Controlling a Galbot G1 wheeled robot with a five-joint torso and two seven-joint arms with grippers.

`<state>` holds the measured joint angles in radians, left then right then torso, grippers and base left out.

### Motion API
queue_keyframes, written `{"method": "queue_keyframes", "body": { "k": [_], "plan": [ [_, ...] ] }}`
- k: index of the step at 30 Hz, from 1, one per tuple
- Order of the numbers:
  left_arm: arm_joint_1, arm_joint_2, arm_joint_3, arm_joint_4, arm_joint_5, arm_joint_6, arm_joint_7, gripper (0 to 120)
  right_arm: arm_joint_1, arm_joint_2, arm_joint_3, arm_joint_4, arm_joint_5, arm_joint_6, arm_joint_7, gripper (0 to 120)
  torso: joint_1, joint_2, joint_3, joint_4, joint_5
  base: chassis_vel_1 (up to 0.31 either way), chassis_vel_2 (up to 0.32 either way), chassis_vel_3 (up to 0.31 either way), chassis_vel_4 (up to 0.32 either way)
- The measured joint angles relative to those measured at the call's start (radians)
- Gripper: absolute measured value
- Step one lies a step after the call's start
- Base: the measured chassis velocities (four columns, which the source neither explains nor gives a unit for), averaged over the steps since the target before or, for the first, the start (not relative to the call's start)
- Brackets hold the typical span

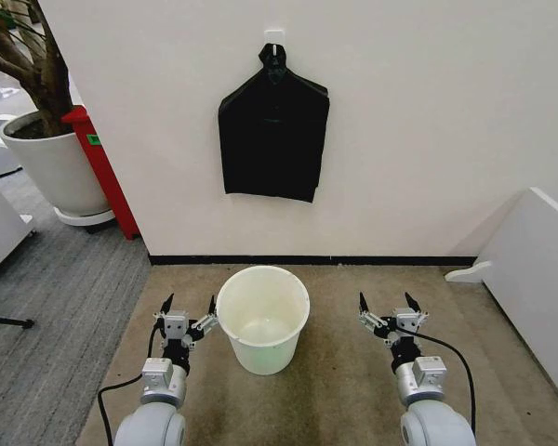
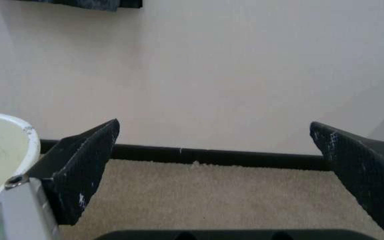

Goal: Place the garbage bag over the trash bin.

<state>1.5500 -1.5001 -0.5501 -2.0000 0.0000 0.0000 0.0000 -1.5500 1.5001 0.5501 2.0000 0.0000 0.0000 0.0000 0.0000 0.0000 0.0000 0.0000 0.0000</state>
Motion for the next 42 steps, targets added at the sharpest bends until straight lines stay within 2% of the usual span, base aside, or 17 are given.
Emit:
{"method": "queue_keyframes", "body": {
  "k": [23, 24, 27, 29, 33, 36, 38, 40, 42],
  "plan": [
    [0.0, 0.001, 0.0, 0.0, -0.002, 0.0, 0.0, 100, 0.0, 0.0, 0.0, 0.0, 0.0, 0.0, 0.0, 100, 0.0, 0.0, 0.0, 0.0, 0.0, 0.0, 0.0, 0.0, 0.0],
    [0.0, 0.024, -0.005, -0.008, -0.041, -0.013, -0.011, 95, 0.008, -0.017, -0.005, 0.006, 0.023, 0.0, 0.0, 100, 0.0, 0.0, 0.0, -0.0003, -0.0002, 0.0, 0.0, 0.0, 0.0],
    [-0.002, 0.083, -0.022, -0.037, -0.141, -0.05, -0.045, 95, 0.052, -0.093, -0.025, 0.044, 0.126, 0.0, 0.002, 100, 0.0, 0.0, 0.0, 0.0, -0.0004, 0.0, 0.0, 0.0, 0.0],
    [-0.002, 0.095, -0.025, -0.043, -0.162, -0.058, -0.052, 95, 0.062, -0.11, -0.03, 0.051, 0.149, 0.0, 0.002, 100, 0.0, 0.0, 0.0, 0.0001, -0.0003, 0.0, 0.0, 0.0, 0.0],
    [-0.005, 0.184, -0.051, -0.085, -0.313, -0.114, -0.102, 94, 0.126, -0.22, -0.057, 0.104, 0.3, 0.002, 0.004, 100, 0.0, 0.0, 0.0, 0.0001, -0.0003, 0.0, 0.0, 0.0, 0.0],
    [-0.005, 0.206, -0.057, -0.096, -0.35, -0.128, -0.115, 94, 0.137, -0.234, -0.057, 0.11, 0.322, 0.0, -0.005, 100, 0.0, 0.0, 0.0, 0.0001, 0.0002, 0.0, 0.0, 0.0, 0.0],
    [-0.007, 0.245, -0.066, -0.114, -0.406, -0.15, -0.135, 94, 0.157, -0.253, -0.066, 0.114, 0.361, 0.001, -0.011, 100, 0.0, 0.0, 0.0, -0.0001, 0.0001, 0.0, 0.0, 0.0, 0.0],
    [-0.002, 0.257, -0.064, -0.13, -0.442, -0.166, -0.149, 94, 0.188, -0.278, -0.092, 0.106, 0.411, 0.004, -0.006, 100, 0.0, 0.0, 0.0, -0.0003, -0.001, 0.0, 0.0, 0.0, 0.0],
    [0.0, 0.259, -0.064, -0.13, -0.448, -0.173, -0.152, 94, 0.204, -0.289, -0.105, 0.101, 0.426, 0.006, -0.004, 100, 0.0, 0.0, 0.0, -0.0002, 0.0001, 0.0, 0.0, 0.0, 0.0]
  ]
}}
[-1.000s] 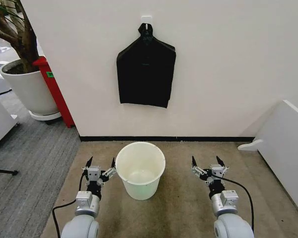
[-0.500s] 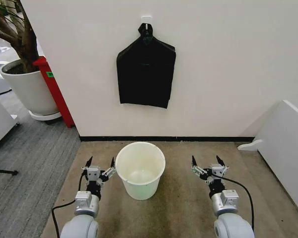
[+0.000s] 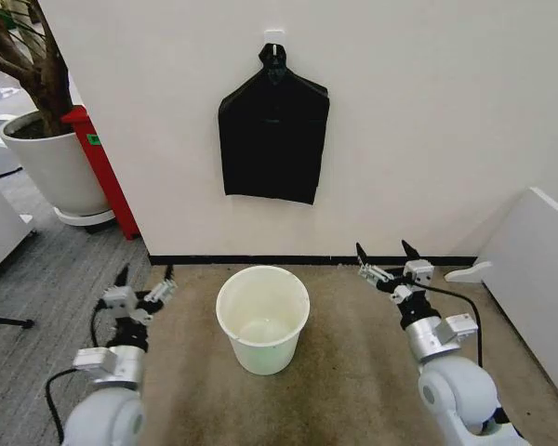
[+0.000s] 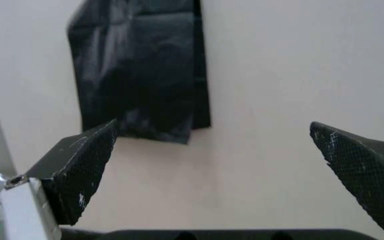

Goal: Place the garbage bag over the trash bin.

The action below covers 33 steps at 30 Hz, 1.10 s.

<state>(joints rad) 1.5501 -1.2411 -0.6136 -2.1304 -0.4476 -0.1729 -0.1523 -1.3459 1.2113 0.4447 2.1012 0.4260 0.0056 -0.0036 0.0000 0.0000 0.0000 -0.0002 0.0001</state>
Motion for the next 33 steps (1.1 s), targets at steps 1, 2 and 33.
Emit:
{"method": "queue_keyframes", "body": {
  "k": [1, 2, 33],
  "plan": [
    [0.004, 0.0, 0.002, 0.001, -0.002, -0.007, -0.004, 94, 0.024, -0.012, -0.02, -0.009, 0.015, 0.002, 0.003, 100, 0.0, 0.0, 0.0, 0.0002, 0.0004, 0.0, 0.0, 0.0, 0.0],
    [0.008, -0.001, 0.003, 0.005, -0.002, -0.01, -0.006, 94, 0.048, -0.023, -0.039, -0.017, 0.026, 0.005, 0.006, 100, 0.0, 0.0, 0.0, -0.0001, -0.0004, 0.0, 0.0, 0.0, 0.0],
    [0.003, -0.068, 0.018, 0.105, 0.056, -0.042, -0.028, 91, 1.097, 0.142, -0.586, -0.563, 0.452, -0.092, 0.316, 100, 0.0, 0.0, 0.0, 0.0005, -0.0005, 0.0, 0.0, 0.0, 0.0]
  ]
}}
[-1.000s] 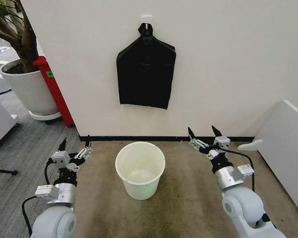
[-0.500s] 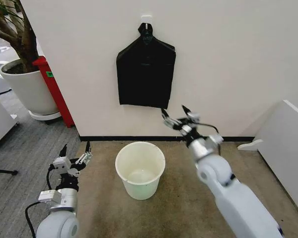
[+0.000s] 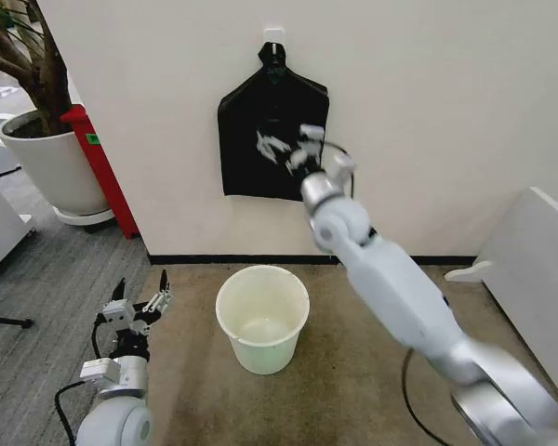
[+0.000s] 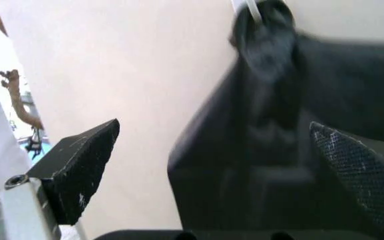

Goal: Place the garbage bag over the trash bin.

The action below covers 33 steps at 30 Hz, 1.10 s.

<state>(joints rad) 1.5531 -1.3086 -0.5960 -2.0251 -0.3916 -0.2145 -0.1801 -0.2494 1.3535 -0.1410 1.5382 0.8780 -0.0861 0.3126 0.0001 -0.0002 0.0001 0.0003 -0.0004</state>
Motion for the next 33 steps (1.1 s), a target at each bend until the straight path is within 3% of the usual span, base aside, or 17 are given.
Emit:
{"method": "queue_keyframes", "body": {
  "k": [9, 18, 33],
  "plan": [
    [0.0, -0.006, 0.001, 0.003, 0.003, -0.001, -0.001, 91, 0.218, 0.09, -0.029, -0.195, 0.091, -0.002, 0.086, 100, 0.0, 0.0, 0.0, -0.0002, 0.0, 0.0, 0.0, 0.0, 0.0],
    [0.006, -0.017, -0.002, 0.002, 0.013, -0.005, 0.0, 91, 0.301, 0.176, -0.013, -0.364, 0.062, 0.026, 0.058, 100, 0.0, 0.0, 0.0, 0.0, 0.0002, 0.0, 0.0, 0.0, 0.0],
    [-0.002, -0.011, 0.001, 0.008, 0.009, -0.011, -0.004, 91, 0.259, 0.161, 0.014, -0.337, 0.056, 0.012, 0.079, 100, 0.0, 0.0, 0.0, -0.0006, 0.0004, 0.0, 0.0, 0.0, 0.0]
  ]
}}
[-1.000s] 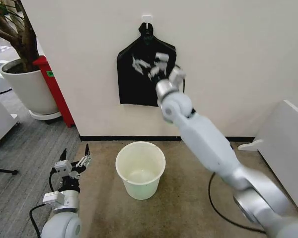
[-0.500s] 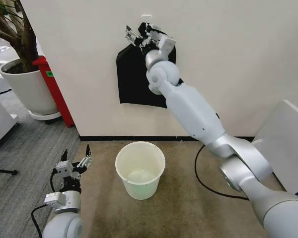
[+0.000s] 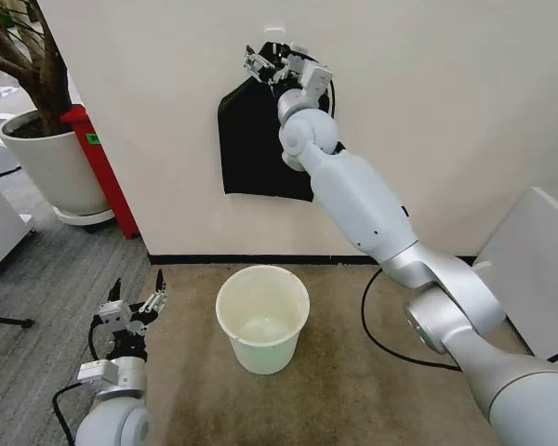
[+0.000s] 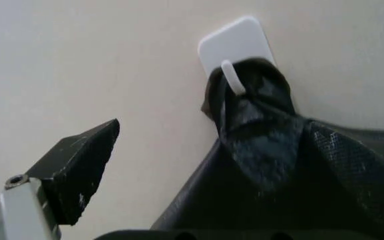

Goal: Place the garbage bag over the trash bin.

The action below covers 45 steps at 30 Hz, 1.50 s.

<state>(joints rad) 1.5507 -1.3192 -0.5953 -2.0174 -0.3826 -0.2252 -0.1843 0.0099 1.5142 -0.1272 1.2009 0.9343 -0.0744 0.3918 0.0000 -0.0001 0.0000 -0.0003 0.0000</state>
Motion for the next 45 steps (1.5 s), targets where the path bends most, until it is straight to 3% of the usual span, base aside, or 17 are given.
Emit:
{"method": "queue_keyframes", "body": {
  "k": [28, 45],
  "plan": [
    [0.009, -0.005, -0.004, 0.004, 0.007, -0.005, -0.002, 91, -0.005, 0.037, 0.051, -0.116, -0.064, 0.03, -0.087, 98, 0.0, 0.0, 0.0, 0.0003, 0.0, 0.0, 0.0, 0.0, 0.0],
    [0.009, -0.01, -0.001, 0.013, 0.015, -0.007, -0.007, 91, -0.008, 0.043, 0.051, -0.114, -0.076, 0.045, -0.09, 51, 0.0, 0.0, 0.0, 0.0003, 0.0, 0.0, 0.0, 0.0, 0.0]
  ]
}}
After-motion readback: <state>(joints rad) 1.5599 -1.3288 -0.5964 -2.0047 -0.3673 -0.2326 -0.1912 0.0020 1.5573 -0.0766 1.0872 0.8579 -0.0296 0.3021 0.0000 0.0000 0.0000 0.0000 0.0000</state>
